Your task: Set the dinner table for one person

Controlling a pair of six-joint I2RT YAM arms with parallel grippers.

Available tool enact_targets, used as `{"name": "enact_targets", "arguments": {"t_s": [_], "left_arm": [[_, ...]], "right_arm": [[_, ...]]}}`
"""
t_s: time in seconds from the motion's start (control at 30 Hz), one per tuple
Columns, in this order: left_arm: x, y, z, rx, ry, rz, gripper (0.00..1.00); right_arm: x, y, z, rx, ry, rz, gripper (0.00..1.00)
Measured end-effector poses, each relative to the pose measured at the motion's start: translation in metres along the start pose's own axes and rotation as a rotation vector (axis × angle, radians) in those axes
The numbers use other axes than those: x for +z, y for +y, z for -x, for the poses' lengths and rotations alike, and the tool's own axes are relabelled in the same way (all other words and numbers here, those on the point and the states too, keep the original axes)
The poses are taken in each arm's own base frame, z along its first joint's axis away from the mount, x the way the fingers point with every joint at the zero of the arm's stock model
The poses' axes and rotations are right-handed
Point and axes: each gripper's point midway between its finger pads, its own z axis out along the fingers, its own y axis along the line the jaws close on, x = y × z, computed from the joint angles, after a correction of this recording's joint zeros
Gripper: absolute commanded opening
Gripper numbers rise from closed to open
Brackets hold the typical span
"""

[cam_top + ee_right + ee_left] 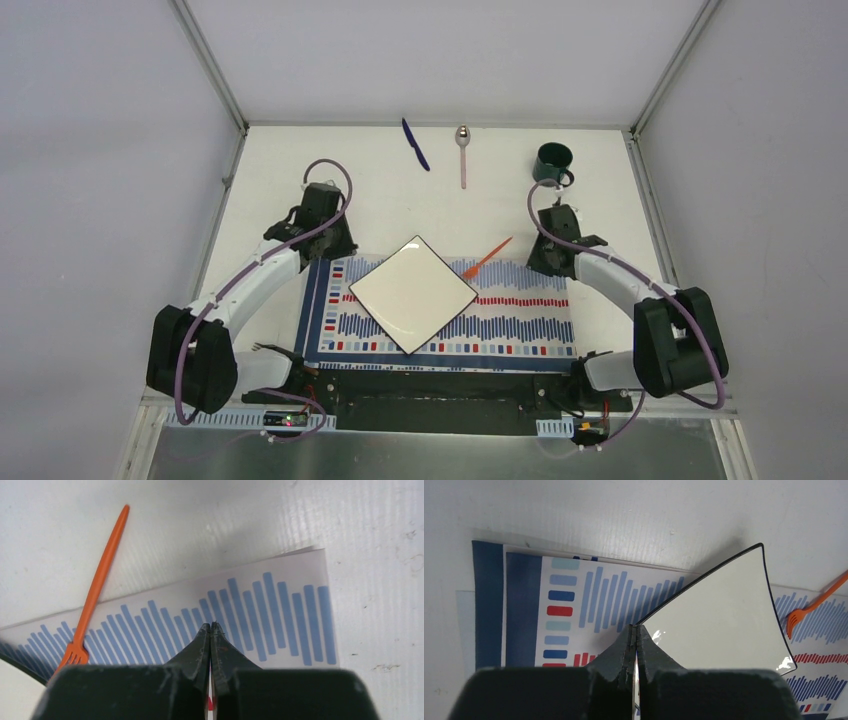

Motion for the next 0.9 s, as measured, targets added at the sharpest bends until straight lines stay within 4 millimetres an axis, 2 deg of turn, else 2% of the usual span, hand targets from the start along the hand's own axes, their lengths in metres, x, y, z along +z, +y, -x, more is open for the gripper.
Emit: {"name": "enact_targets", "arguments": {"t_s": [0.23,0.53,0.77,0.9], "left_arm": [[-0.009,0.016,-0.021,-0.033,0.076,0.076,0.0],[-0.012,0.037,-0.043,-0.08,0.149,0.186,0.0],[0.0,0.045,-0.054,-0.104,0.193,0.237,0.0],[0.014,0.046,-0.057,-0.127,0.187,0.236,0.0]], "right_arm": [[0.005,-0.007,0.017,0.039,-0.007,-0.017,0.0],[0.004,-0.001,0.017,0.038,0.025,0.002,0.0],[0.002,0.001,0.017,0.03,0.035,0.012,0.0],[0.002,0.002,0.015,0.031,0.044,0.019,0.0]]}}
